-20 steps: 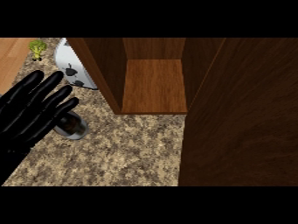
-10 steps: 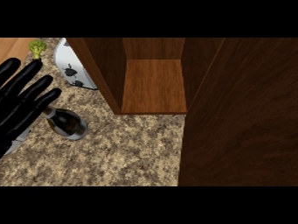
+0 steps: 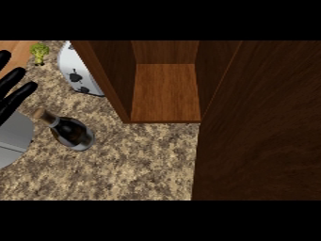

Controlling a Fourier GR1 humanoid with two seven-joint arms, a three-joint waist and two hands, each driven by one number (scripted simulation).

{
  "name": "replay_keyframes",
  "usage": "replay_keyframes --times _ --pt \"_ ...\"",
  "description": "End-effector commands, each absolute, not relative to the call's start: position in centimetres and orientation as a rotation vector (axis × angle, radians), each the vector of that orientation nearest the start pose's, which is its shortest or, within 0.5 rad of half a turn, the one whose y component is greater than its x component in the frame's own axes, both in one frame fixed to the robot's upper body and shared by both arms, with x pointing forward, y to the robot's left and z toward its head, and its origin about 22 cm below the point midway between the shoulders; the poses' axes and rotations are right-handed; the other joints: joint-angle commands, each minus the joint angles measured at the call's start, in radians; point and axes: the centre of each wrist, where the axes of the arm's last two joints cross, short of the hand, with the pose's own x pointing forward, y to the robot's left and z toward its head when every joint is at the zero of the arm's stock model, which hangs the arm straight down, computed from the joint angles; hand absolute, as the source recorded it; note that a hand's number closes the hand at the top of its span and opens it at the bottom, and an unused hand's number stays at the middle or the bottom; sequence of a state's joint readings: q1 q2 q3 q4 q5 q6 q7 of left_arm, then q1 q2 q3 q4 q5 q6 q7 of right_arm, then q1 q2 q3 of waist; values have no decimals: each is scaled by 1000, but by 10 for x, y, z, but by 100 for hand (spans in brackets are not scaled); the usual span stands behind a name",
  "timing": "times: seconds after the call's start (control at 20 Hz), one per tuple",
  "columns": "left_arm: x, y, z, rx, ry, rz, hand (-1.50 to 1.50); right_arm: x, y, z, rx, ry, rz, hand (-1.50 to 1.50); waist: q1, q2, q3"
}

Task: Pick up the wine, place it into the cabinet and close the cabinet

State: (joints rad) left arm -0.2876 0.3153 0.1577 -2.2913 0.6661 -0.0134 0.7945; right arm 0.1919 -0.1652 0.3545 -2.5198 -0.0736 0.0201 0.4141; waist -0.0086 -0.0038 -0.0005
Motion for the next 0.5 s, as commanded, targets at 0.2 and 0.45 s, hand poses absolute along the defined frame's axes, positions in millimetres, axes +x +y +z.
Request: replay_keyframes --times 0.2,0.45 --pt "210 297 242 -363 -1770 -243 -150 84 -211 210 346 -1945 282 -150 2 2 0" --pt "224 324 232 -322 -1747 -226 -150 83 -205 202 361 -1927 302 -150 -2 1 0"
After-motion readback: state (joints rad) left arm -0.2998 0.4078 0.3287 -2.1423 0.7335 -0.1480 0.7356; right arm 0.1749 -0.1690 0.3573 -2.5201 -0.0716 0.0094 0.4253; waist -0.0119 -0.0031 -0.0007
